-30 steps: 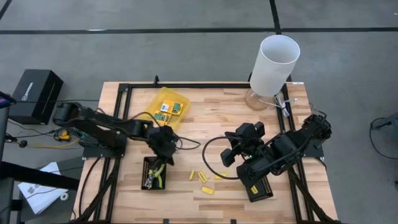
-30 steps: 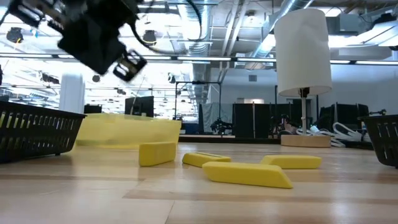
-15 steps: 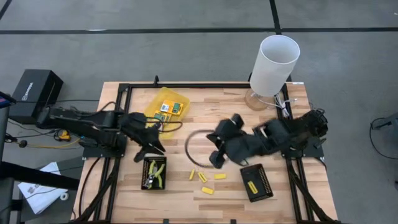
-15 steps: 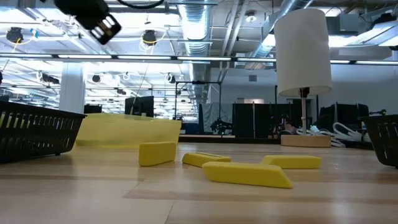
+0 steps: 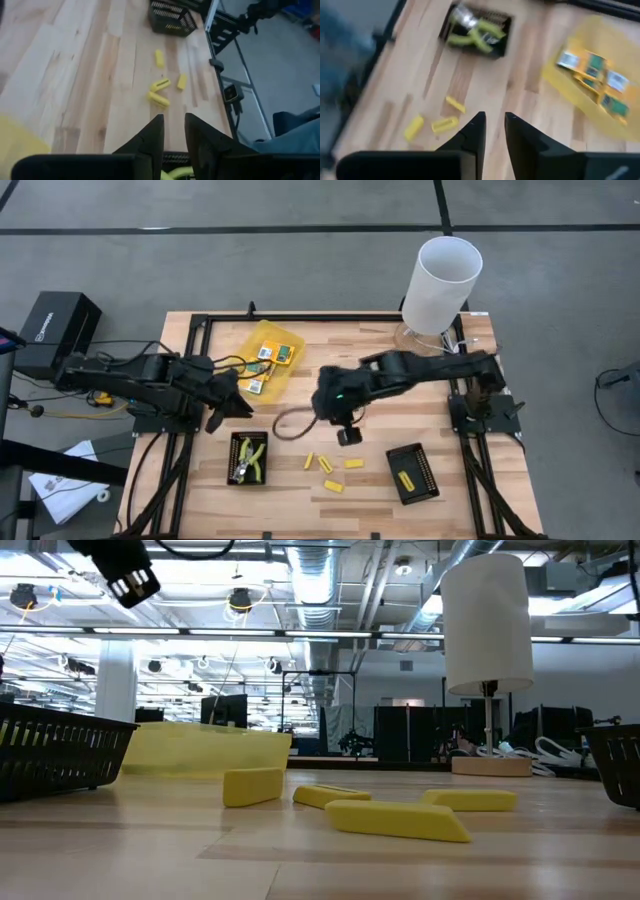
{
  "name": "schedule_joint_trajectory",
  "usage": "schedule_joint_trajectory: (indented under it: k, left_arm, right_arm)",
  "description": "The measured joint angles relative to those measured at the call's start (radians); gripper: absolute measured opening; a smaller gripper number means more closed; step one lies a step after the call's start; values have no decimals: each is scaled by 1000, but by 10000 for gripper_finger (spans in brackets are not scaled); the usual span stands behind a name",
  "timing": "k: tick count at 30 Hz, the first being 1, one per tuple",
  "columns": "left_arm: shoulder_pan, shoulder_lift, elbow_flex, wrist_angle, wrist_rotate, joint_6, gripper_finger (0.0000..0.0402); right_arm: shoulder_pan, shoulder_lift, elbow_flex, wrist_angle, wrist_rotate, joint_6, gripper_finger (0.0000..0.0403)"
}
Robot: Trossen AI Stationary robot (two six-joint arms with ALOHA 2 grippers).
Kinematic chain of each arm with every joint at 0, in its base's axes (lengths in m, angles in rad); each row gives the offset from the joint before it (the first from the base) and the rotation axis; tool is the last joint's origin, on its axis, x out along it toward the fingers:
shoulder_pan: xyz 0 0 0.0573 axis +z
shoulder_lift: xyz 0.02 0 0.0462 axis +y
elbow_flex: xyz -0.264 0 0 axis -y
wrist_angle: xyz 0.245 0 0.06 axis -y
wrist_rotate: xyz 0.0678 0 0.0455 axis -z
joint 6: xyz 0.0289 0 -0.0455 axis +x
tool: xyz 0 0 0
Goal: Pick & Place School Supplies
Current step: Put the yellow eraser into the right black bin
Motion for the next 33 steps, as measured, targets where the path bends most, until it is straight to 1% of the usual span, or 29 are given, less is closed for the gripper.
schedule_joint_trajectory:
  k: [2, 6, 10, 15, 18, 21, 26, 31, 33]
  left_arm:
    - [0, -12, 0, -32, -5, -33, 74]
    - [0, -15, 0, -99, -5, -74, 76]
    - [0, -15, 0, -115, -11, -93, 76]
    - [0, -4, 0, -122, -24, -114, 76]
    - [0, 2, 0, -127, -24, -119, 76]
    - [0, 7, 0, -130, -25, -120, 76]
    - [0, 11, 0, -126, -35, -119, 76]
    - [0, 11, 0, -128, -54, -119, 76]
    - [0, 11, 0, -128, -57, -119, 76]
  right_arm:
    - [-3, 46, 0, -9, -29, -122, 65]
    - [-3, 136, 0, -27, -30, -354, 73]
    - [5, 230, 11, -50, -28, -482, 88]
    - [8, 324, 58, -85, -30, -537, 113]
    - [12, 355, 71, -83, -29, -599, 128]
    - [14, 374, 76, -35, -27, -651, 138]
    - [14, 376, 75, 14, -37, -648, 139]
    - [13, 376, 75, 39, -95, -647, 132]
    - [14, 402, 80, 52, -116, -639, 132]
